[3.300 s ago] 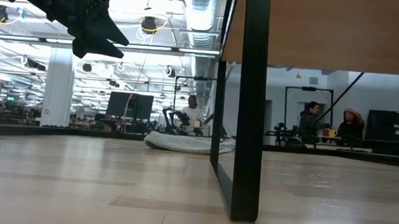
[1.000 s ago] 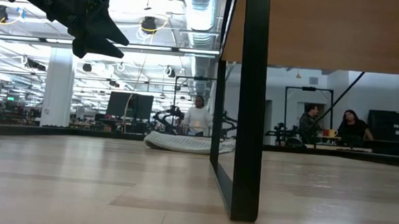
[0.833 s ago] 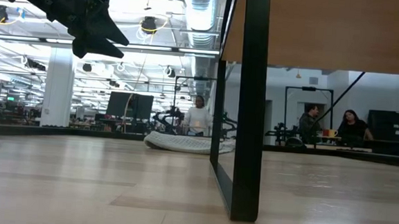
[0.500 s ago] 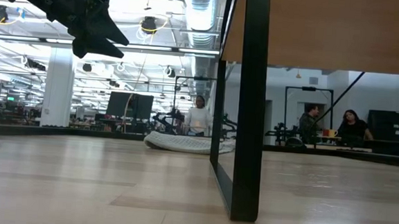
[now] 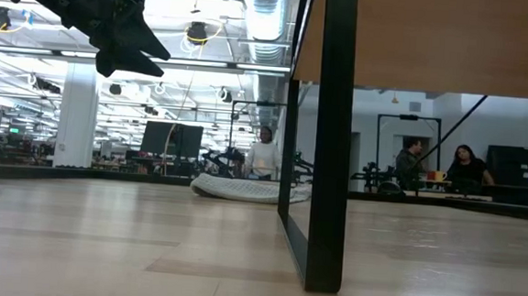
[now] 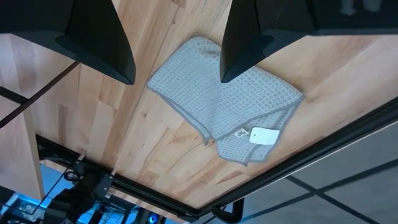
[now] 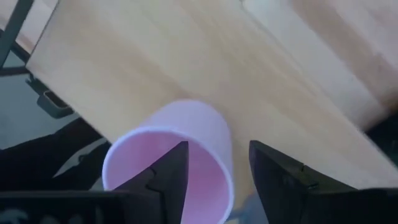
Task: Stack small to large cups/mugs on shelf
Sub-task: Put the transparent mug on the shelf
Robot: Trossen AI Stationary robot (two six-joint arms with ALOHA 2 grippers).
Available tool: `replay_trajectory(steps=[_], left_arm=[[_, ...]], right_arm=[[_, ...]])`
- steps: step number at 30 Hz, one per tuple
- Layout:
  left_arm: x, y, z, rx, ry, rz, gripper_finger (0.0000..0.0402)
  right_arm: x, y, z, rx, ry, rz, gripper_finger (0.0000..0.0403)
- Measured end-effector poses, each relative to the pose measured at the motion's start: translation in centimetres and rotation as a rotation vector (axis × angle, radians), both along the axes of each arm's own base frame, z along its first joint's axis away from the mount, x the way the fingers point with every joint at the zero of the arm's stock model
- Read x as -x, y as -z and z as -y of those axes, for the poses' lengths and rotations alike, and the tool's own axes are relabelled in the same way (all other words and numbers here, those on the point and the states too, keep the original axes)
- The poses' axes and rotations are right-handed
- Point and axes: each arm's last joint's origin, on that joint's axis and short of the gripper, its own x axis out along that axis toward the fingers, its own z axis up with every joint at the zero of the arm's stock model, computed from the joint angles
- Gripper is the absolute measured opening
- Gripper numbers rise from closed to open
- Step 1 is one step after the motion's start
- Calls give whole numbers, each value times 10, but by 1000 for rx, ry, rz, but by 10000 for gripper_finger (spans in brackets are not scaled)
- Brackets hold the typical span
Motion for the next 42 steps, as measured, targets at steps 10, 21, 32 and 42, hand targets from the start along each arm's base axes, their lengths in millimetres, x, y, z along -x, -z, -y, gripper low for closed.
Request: replay_trajectory(steps=[10,21,32,42], left_arm=[[0,0,0,0,0,0,226],[0,0,0,-4,-6,-1,226],[0,0,0,-50,14,-14,226],[-1,-2,0,-54,12,3,226]], right_arm=[[-13,0,26,119,-68,55,191],[-5,-22,57,659,-47,289,192],[34,-58,81,1127,12,439,189],[82,-54,118,1180,90,393,171]])
